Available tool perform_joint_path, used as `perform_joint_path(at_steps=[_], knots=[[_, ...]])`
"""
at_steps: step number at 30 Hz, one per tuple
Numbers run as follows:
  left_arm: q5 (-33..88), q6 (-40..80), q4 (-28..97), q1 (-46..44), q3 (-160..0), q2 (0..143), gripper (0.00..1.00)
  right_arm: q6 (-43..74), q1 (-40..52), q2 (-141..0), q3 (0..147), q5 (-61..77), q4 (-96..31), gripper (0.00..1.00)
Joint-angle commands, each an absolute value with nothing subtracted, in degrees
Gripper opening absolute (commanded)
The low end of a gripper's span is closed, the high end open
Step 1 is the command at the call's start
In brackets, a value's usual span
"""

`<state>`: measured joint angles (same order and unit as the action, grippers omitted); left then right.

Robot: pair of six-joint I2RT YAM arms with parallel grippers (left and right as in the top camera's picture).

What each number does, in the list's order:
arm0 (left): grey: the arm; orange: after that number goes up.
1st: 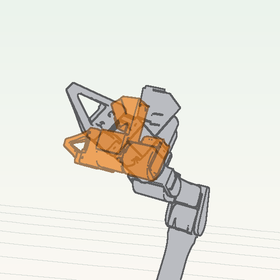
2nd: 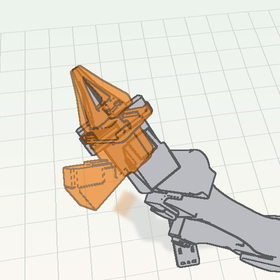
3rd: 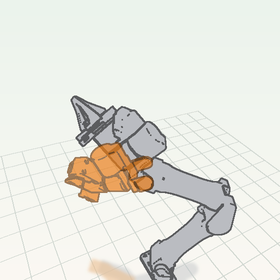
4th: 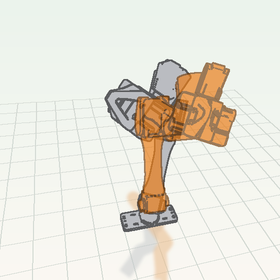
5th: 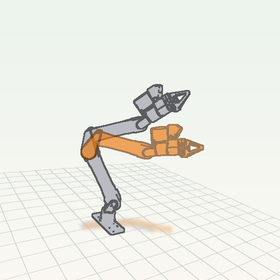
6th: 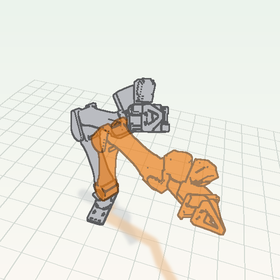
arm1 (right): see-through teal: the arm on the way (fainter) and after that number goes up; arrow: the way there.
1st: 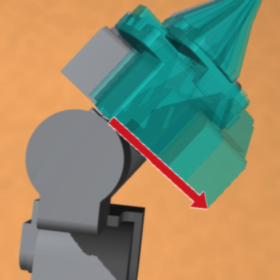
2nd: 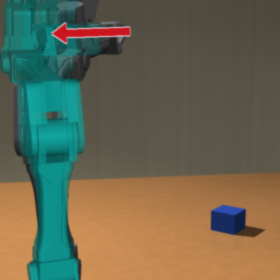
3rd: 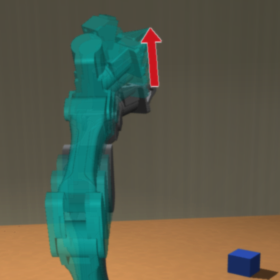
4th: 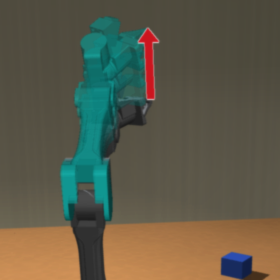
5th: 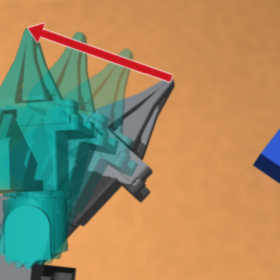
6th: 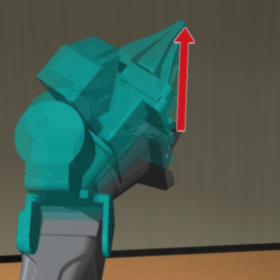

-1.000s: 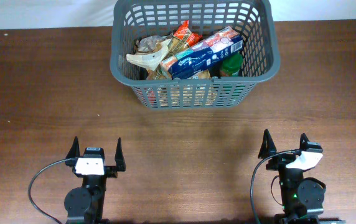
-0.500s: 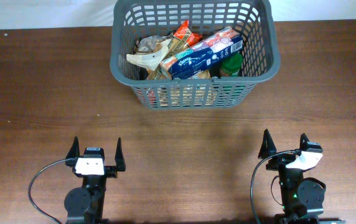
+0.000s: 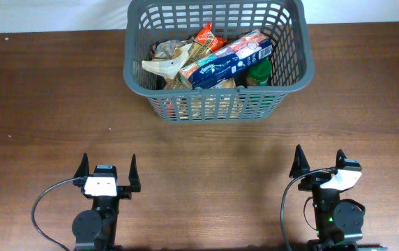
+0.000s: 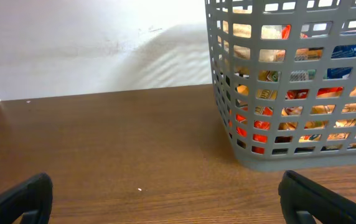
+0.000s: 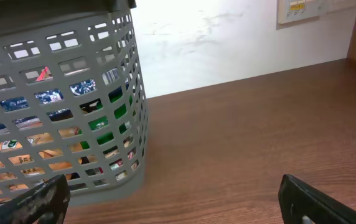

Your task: Pack container

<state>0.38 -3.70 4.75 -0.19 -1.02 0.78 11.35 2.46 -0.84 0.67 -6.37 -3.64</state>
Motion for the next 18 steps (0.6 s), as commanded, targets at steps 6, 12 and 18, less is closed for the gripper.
perform_joint_path(at_steps=[6, 12, 18], knots=[[-0.2, -4.6, 4.7, 0.2, -0.5, 0.3, 0.99, 10.7, 3.0, -0.3, 0.3, -6.5, -4.1, 0.99], [-0.2, -4.6, 4.7, 0.2, -0.5, 0.3, 0.99, 10.7, 3.0, -0.3, 0.3, -6.5, -4.1, 0.99], [-0.2, -4.6, 4.7, 0.2, -0.5, 0.3, 0.99, 10.7, 3.0, -0.3, 0.3, -6.5, -4.1, 0.99]])
